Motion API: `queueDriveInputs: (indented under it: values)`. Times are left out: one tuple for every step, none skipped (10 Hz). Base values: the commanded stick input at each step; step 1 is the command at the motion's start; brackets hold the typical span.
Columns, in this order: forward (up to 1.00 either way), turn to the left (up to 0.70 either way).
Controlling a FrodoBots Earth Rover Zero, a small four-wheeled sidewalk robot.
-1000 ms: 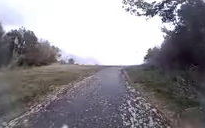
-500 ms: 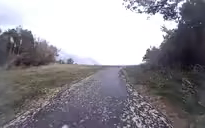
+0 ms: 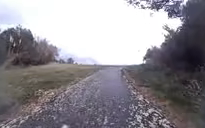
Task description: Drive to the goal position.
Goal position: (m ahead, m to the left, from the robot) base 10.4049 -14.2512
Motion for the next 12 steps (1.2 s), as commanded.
queueDriveInputs:
  values:
    - [0.6,0.0]
    - [0.6,-0.04]
    - [0.6,-0.11]
    - [0.6,-0.15]
    - [0.6,-0.15]
    - [0.6,-0.15]
    - [0.6,-0.15]
    - [0.6,-0.15]
    - [0.6,-0.15]
    - [0.6,-0.15]
    - [0.6,-0.15]
    - [0.6,-0.15]
